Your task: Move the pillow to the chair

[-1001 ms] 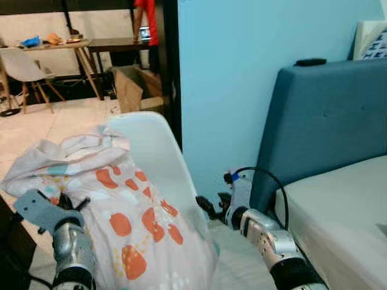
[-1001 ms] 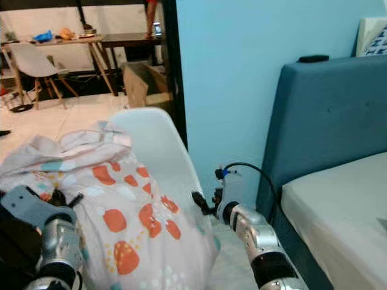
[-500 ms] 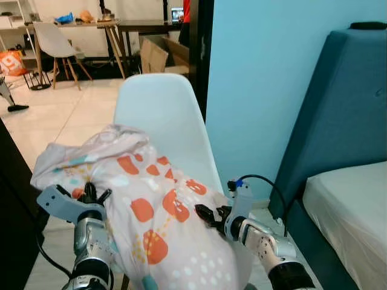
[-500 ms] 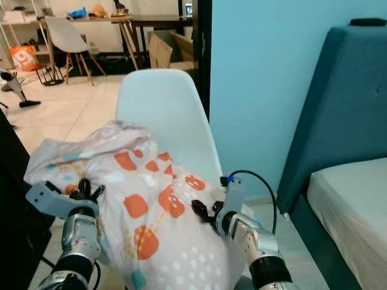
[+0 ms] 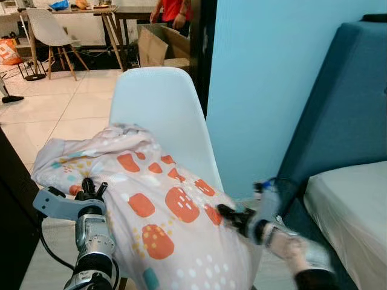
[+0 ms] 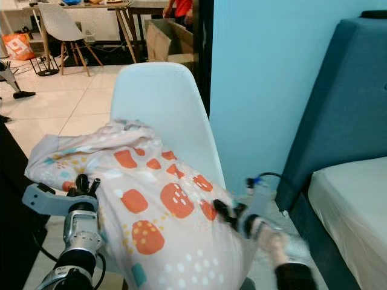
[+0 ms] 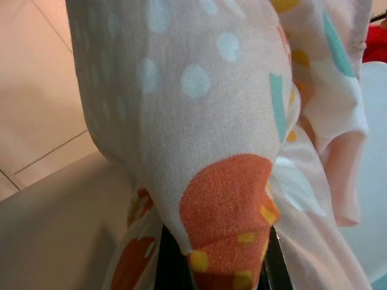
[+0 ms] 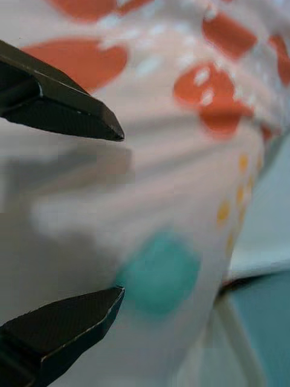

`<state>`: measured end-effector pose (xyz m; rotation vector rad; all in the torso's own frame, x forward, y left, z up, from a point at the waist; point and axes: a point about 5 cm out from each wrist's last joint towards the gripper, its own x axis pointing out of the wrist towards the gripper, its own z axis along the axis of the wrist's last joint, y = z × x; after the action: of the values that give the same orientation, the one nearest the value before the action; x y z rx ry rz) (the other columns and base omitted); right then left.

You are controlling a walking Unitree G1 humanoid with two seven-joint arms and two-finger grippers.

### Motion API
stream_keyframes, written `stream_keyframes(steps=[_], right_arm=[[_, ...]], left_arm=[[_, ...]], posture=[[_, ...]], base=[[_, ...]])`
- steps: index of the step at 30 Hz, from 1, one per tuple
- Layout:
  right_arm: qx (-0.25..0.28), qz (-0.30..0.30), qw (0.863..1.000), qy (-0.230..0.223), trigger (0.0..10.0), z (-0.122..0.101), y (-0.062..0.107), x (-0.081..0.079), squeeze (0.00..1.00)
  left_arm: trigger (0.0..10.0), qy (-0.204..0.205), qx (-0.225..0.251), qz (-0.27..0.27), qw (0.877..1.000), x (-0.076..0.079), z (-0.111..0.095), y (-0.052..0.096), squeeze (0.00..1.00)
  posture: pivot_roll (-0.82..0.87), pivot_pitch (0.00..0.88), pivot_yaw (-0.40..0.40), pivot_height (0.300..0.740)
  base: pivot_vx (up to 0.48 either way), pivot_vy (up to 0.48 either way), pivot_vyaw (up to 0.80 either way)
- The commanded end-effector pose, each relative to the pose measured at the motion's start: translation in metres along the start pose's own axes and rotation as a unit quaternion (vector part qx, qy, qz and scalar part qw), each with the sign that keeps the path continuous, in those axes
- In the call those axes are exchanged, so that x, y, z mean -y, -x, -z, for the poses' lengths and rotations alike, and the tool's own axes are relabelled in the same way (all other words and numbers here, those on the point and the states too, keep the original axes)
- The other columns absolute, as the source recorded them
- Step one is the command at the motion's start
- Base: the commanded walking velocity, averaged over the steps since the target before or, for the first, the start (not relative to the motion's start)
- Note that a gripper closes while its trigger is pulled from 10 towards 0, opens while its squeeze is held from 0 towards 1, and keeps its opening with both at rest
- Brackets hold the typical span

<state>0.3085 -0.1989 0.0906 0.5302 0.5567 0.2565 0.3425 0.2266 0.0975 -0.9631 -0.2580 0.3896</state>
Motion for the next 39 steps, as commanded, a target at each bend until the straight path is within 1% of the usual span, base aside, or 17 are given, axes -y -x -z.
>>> stream_keyframes(steps=[1, 2, 3, 5, 6, 8, 9, 10, 12, 15, 16, 18, 20, 23, 32, 38, 39], right_arm=[[-0.024, -0.012, 0.999, 0.037, 10.0, -0.001, 0.019, 0.005, 0.0], [-0.024, -0.012, 0.999, 0.037, 10.0, -0.001, 0.019, 0.005, 0.0], [-0.046, -0.02, 0.997, 0.066, 10.0, -0.003, 0.041, 0.016, 0.0], [-0.046, -0.02, 0.997, 0.066, 10.0, -0.003, 0.041, 0.016, 0.0], [-0.066, -0.014, 0.995, 0.07, 10.0, -0.003, 0.059, 0.024, 0.0], [-0.08, -0.005, 0.996, 0.048, 10.0, 0.002, 0.069, 0.031, 0.0], [-0.094, -0.007, 0.996, 0.002, 10.0, 0.015, 0.073, 0.034, 0.0], [-0.11, -0.014, 0.993, -0.045, 10.0, 0.037, 0.071, 0.032, 0.0], [-0.11, -0.014, 0.993, -0.045, 10.0, 0.037, 0.071, 0.032, 0.0], [-0.138, -0.017, 0.983, -0.123, 10.0, 0.08, 0.062, 0.026, 0.0], [-0.138, -0.017, 0.983, -0.123, 10.0, 0.08, 0.062, 0.026, 0.0], [-0.107, -0.029, 0.969, -0.22, 10.0, 0.101, 0.053, 0.021, 0.0], [-0.107, -0.029, 0.969, -0.22, 10.0, 0.101, 0.053, 0.021, 0.0], [-0.092, -0.062, 0.955, -0.275, 10.0, 0.116, 0.048, 0.016, 0.0], [-0.08, -0.031, 0.953, -0.29, 10.0, 0.122, 0.04, 0.024, 0.0], [-0.081, 0.02, 0.96, -0.268, 10.0, 0.125, 0.018, 0.034, 0.0], [-0.072, 0.023, 0.961, -0.264, 3.0, 0.124, 0.013, 0.034, 0.0]], left_arm=[[10.0, -0.001, 0.006, 0.02, 1.0, 0.009, -0.001, -0.003, 0.0], [10.0, -0.001, 0.006, 0.02, 1.0, 0.009, -0.001, -0.003, 0.0], [10.0, -0.006, 0.009, 0.019, 1.0, 0.007, -0.004, -0.004, 0.0], [10.0, -0.006, 0.009, 0.019, 1.0, 0.007, -0.004, -0.004, 0.0], [10.0, -0.011, 0.01, 0.018, 1.0, 0.005, -0.007, -0.005, 0.0], [10.0, -0.015, 0.011, 0.019, 1.0, 0.004, -0.008, -0.005, 0.0], [10.0, -0.019, 0.01, 0.02, 1.0, 0.003, -0.01, -0.006, 0.0], [10.0, -0.019, 0.011, 0.019, 1.0, 0.002, -0.011, -0.006, 0.0], [10.0, -0.019, 0.011, 0.019, 1.0, 0.002, -0.011, -0.006, 0.0], [10.0, -0.019, 0.011, 0.019, 1.0, 0.001, -0.011, -0.006, 0.0], [10.0, -0.019, 0.011, 0.019, 1.0, 0.001, -0.011, -0.006, 0.0], [10.0, -0.02, 0.007, 0.02, 1.0, 0.001, -0.009, -0.005, 0.0], [10.0, -0.02, 0.007, 0.02, 1.0, 0.001, -0.009, -0.005, 0.0], [10.0, -0.02, 0.001, 0.022, 1.0, 0.003, -0.005, -0.004, 0.0], [10.0, -0.015, 0.0, 0.024, 1.0, 0.006, -0.004, -0.006, 0.0], [10.0, -0.011, 0.001, 0.025, 1.0, 0.008, -0.004, -0.007, 0.0], [10.0, -0.011, 0.002, 0.025, 1.0, 0.008, -0.004, -0.007, 0.0]], posture=[[-0.17, 0.148, -0.004, 0.575], [-0.17, 0.148, -0.004, 0.575], [-0.17, 0.148, -0.002, 0.575], [-0.17, 0.148, -0.002, 0.575], [-0.18, 0.149, -0.002, 0.575], [-0.18, 0.15, -0.004, 0.575], [-0.18, 0.151, -0.005, 0.575], [-0.18, 0.152, -0.006, 0.575], [-0.18, 0.152, -0.006, 0.575], [-0.18, 0.154, 0.002, 0.575], [-0.18, 0.154, 0.002, 0.575], [-0.19, 0.154, 0.009, 0.575], [-0.19, 0.154, 0.009, 0.575], [-0.19, 0.15, 0.009, 0.575], [-0.19, 0.143, 0.01, 0.575], [-0.17, 0.128, 0.01, 0.575], [-0.17, 0.126, 0.008, 0.575]], base=[[0.0, 0.0, 0.0], [0.0, 0.0, 0.0], [0.0, 0.0, 0.0], [0.0, 0.0, 0.0], [0.0, 0.0, 0.0], [0.0, 0.0, 0.0], [0.0, 0.0, 0.0], [0.0, 0.0, 0.0], [0.0, 0.0, 0.0], [0.0, 0.0, 0.0], [0.0, 0.0, 0.0], [0.0, 0.0, 0.0], [0.0, 0.0, 0.0], [0.0, 0.0, 0.0], [0.0, 0.0, 0.0], [0.0, 0.0, 0.0], [0.0, 0.0, 0.0]])
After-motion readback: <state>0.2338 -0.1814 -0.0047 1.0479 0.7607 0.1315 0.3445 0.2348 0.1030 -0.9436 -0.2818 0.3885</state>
